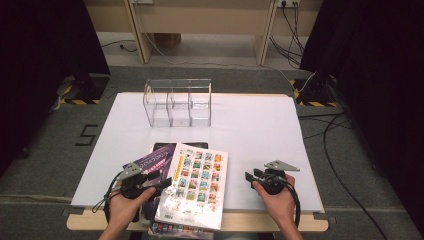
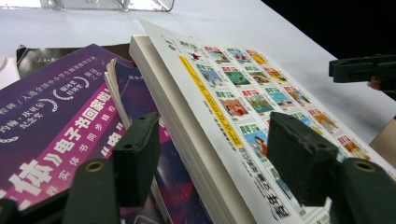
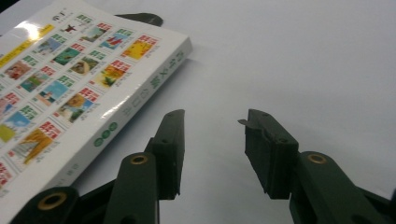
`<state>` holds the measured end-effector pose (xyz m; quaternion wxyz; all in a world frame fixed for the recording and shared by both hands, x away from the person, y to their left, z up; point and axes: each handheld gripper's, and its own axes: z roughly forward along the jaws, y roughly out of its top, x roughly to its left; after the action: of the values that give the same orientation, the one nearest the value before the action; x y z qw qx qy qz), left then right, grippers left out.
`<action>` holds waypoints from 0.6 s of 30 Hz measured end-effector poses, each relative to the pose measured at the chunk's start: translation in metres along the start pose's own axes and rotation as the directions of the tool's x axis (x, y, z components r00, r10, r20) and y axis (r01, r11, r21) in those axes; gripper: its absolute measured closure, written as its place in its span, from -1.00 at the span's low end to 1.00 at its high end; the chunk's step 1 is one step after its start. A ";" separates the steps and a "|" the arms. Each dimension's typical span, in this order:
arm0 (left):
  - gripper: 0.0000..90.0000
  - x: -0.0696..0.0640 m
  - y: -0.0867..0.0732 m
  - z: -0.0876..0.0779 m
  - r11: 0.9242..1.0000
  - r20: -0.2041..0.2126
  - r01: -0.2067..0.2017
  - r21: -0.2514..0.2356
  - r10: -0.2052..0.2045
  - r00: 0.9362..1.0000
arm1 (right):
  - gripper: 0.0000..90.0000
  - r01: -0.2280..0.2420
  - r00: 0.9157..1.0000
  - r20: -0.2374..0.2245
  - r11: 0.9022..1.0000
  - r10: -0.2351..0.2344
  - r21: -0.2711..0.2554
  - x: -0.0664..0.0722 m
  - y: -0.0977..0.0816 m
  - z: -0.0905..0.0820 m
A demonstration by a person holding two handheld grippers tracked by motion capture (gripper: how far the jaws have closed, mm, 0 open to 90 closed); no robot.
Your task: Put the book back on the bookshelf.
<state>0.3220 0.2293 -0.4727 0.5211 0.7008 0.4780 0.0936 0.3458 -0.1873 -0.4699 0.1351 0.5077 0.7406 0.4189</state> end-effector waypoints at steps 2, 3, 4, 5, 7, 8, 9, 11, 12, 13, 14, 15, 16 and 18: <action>-0.16 0.001 0.001 0.003 1.000 0.010 0.015 0.005 -0.015 1.000 | 0.37 0.002 1.000 -0.011 1.000 -0.001 0.024 0.004 0.001 0.002; -0.16 0.001 0.001 0.005 1.000 0.011 0.014 0.015 -0.014 1.000 | 0.38 0.007 1.000 -0.023 0.999 -0.006 0.036 0.006 0.002 0.003; -0.16 0.001 0.000 0.007 1.000 0.010 0.016 0.025 -0.016 1.000 | 0.38 0.012 0.999 -0.032 0.999 -0.010 0.048 0.008 0.002 0.005; -0.16 0.001 0.000 0.009 0.999 0.012 0.023 0.030 -0.023 1.000 | 0.38 0.019 0.999 -0.041 0.998 -0.016 0.060 0.010 0.002 0.007; -0.16 0.001 0.001 0.011 0.999 0.010 0.032 0.041 -0.033 0.999 | 0.38 0.025 0.998 -0.066 0.996 -0.019 0.086 0.014 0.002 0.011; -0.17 0.001 0.002 0.012 0.998 0.007 0.039 0.042 -0.039 0.999 | 0.37 0.026 0.997 -0.077 0.995 -0.019 0.093 0.015 0.002 0.013; -0.17 0.001 0.003 0.013 0.998 0.007 0.046 0.046 -0.047 0.999 | 0.36 0.024 0.996 -0.090 0.995 -0.015 0.100 0.017 0.002 0.015; -0.17 0.001 0.005 0.014 0.997 0.011 0.051 0.061 -0.052 0.999 | 0.33 0.014 0.993 -0.119 0.993 0.000 0.114 0.021 0.002 0.018; -0.17 0.001 0.006 0.016 0.996 0.014 0.055 0.068 -0.056 0.998 | 0.32 0.009 0.992 -0.126 0.992 0.007 0.124 0.024 0.002 0.019; -0.16 0.001 0.008 0.017 0.996 0.015 0.054 0.076 -0.056 0.998 | 0.31 0.018 0.991 -0.136 0.992 -0.001 0.127 0.026 0.002 0.020; -0.16 0.001 0.009 0.019 0.995 0.017 0.049 0.086 -0.050 0.999 | 0.29 0.019 0.989 -0.147 0.991 0.000 0.130 0.029 0.003 0.021; -0.16 0.000 0.011 0.020 0.995 0.019 0.050 0.091 -0.051 0.998 | 0.28 0.020 0.987 -0.163 0.991 0.002 0.135 0.030 0.003 0.022; -0.16 0.000 0.012 0.022 0.994 0.019 0.054 0.097 -0.056 0.998 | 0.27 0.013 0.984 -0.176 0.989 0.012 0.145 0.032 0.004 0.024; -0.15 -0.001 0.014 0.024 0.992 0.025 0.066 0.110 -0.069 0.997 | 0.24 -0.004 0.981 -0.193 0.987 0.035 0.158 0.034 0.005 0.027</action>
<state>0.3450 0.2133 -0.4719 0.4916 0.7130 0.4984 0.0396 0.3507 -0.1442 -0.4750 0.0174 0.4805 0.7759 0.4085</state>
